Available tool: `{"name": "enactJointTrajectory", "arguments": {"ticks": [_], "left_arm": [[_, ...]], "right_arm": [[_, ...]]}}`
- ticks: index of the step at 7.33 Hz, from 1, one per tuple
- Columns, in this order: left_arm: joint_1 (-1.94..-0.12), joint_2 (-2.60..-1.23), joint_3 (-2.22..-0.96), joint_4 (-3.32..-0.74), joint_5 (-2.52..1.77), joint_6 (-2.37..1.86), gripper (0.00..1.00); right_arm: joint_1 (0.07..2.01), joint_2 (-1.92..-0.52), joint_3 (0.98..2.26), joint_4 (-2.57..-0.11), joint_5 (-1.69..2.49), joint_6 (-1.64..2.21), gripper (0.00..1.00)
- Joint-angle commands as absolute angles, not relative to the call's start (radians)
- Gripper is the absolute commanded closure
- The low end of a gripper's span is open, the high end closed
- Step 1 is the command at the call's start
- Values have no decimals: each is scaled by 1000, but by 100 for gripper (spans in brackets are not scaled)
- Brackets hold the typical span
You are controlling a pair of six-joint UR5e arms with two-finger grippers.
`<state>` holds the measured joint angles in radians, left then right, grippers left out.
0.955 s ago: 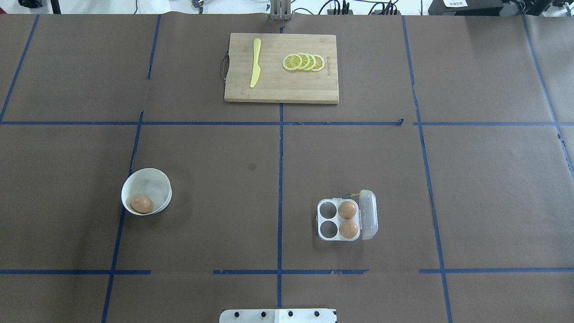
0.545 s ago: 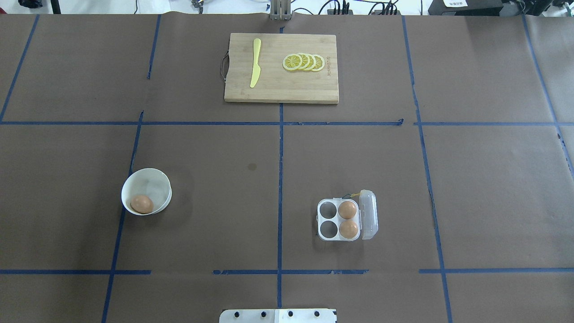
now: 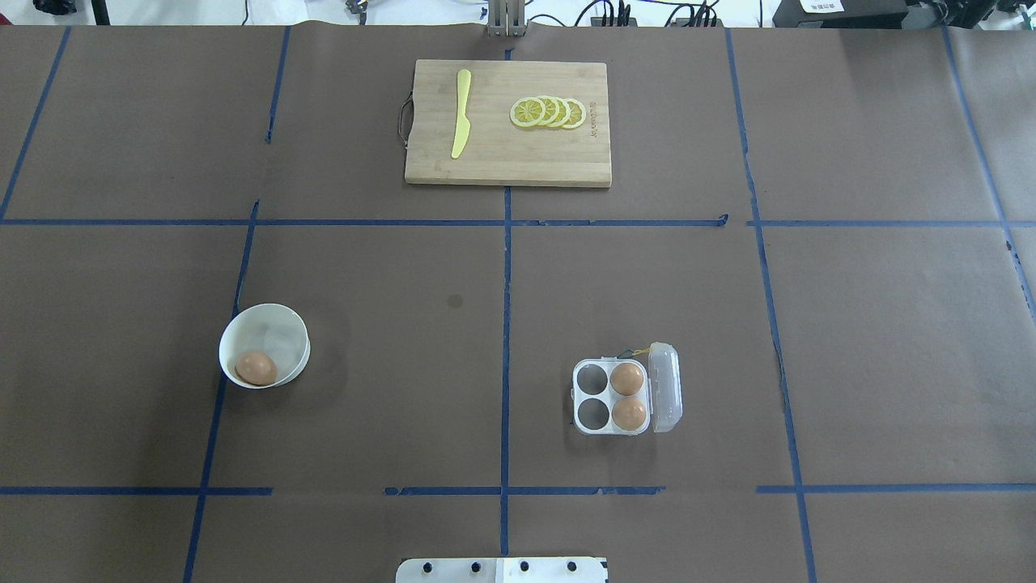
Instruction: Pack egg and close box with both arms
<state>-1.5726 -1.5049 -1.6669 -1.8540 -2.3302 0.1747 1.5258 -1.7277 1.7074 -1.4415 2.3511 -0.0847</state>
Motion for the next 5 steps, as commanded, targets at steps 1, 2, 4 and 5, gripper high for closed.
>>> {"name": "enactJointTrajectory", "arguments": {"ticks": [1, 2, 4, 5], "left_arm": [[-1572, -1534, -1609, -2108, -2332, 172, 0], [-1571, -1557, -1602, -2197, -2330, 169, 0], [-1571, -1571, -1615, -2270, -2338, 155, 0], [-1569, -1574, -1617, -2316, -2338, 149, 0]], "right_arm": [[1525, -1709, 1759, -1439, 2367, -86, 0], [1525, -1675, 1763, -1442, 2367, -84, 0], [1525, -1671, 1767, -1424, 2385, -97, 0], [1525, -1680, 1735, -1340, 2384, -83, 0]]}}
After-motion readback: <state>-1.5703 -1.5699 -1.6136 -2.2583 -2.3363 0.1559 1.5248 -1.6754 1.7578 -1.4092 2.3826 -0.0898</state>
